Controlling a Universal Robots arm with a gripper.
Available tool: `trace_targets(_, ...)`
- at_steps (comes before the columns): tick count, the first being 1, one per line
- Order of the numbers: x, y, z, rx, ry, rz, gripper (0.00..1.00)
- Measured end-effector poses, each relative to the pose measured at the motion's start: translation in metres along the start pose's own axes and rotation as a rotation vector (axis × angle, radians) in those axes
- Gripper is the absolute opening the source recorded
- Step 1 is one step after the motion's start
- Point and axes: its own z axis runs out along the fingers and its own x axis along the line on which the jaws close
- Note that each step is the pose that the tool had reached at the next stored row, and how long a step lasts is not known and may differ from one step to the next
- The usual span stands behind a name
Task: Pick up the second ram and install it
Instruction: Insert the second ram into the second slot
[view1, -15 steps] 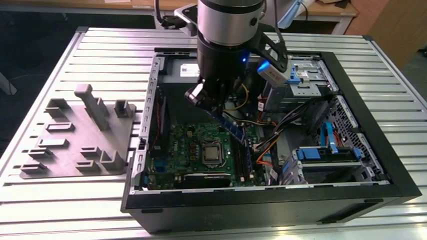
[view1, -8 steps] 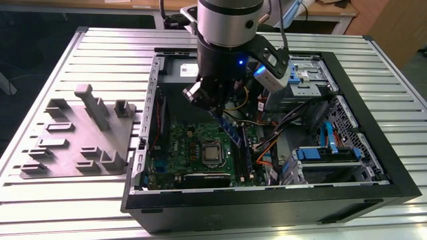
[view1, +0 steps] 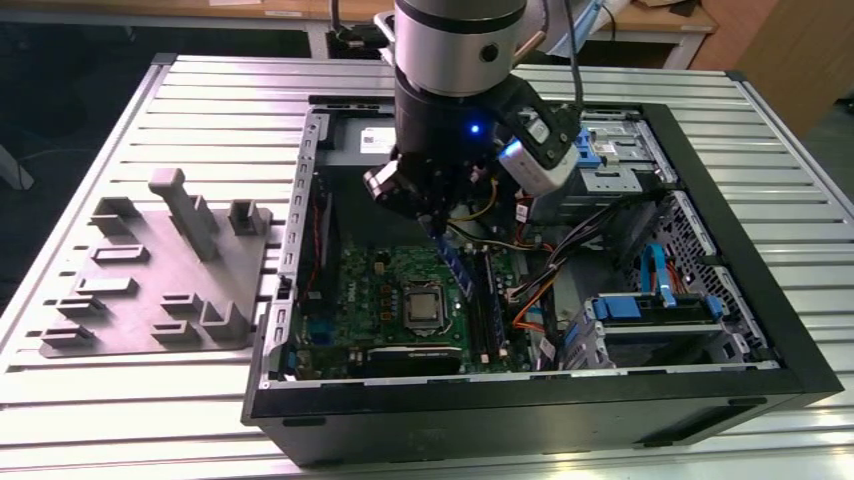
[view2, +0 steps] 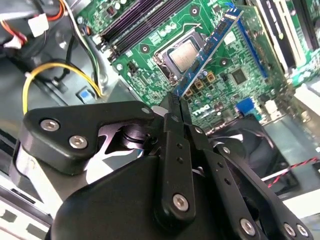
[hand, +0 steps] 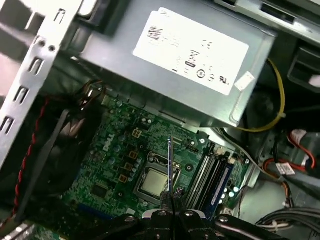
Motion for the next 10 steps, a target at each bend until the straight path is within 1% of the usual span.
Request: trace_targets(10,0.0001,-0.0001,0.0021,0.0039,-0.0078,0.182,0.13)
